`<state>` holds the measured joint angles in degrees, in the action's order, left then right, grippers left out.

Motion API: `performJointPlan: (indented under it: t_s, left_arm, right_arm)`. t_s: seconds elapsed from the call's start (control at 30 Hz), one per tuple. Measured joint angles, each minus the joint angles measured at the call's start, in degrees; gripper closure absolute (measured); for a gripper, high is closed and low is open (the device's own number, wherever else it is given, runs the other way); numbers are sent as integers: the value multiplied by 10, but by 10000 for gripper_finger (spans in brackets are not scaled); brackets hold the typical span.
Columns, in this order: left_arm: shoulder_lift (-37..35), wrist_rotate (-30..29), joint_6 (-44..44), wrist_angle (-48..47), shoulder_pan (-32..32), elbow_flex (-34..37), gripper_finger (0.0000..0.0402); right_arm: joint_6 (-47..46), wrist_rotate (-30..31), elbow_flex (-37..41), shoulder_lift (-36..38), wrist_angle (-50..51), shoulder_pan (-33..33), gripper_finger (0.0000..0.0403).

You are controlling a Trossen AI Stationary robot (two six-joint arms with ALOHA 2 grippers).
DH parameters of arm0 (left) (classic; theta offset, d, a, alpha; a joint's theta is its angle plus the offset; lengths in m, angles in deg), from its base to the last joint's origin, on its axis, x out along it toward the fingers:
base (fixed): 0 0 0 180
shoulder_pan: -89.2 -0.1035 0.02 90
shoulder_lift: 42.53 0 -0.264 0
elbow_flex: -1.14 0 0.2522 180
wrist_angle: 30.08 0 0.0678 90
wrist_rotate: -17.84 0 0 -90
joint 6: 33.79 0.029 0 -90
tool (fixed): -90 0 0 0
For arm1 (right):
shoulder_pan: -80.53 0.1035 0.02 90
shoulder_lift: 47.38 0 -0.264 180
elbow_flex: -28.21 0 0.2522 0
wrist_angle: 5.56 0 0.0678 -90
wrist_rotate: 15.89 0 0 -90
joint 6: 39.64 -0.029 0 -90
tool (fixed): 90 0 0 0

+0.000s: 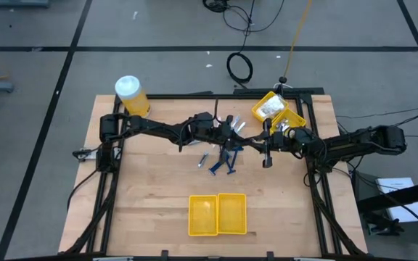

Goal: Pick & Place Travel size toiletries
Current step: Put the silver nail cutter into the top right yellow bin

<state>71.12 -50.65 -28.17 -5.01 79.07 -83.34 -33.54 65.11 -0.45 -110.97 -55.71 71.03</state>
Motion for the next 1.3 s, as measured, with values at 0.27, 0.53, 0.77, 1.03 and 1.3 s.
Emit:
performJointPlan:
  t_s: [0.27,0.53,0.77,1.03,1.3]
  left_arm:
    - [-3,-79,-30,-17,15,0,330]
    - [-70,-289,39,-208,50,0,213]
    - [-164,-356,6,-393,61,0,168]
    - [-196,-372,-105,-613,29,0,165]
    - [-168,-371,-197,-657,-18,50,165]
  right_arm:
    - [-8,15,0,0,13,-3,379]
    - [-33,60,0,1,51,-21,379]
    - [-72,61,0,5,102,-56,379]
    - [-123,64,-1,64,248,-117,379]
    - [-145,168,0,172,505,-185,379]
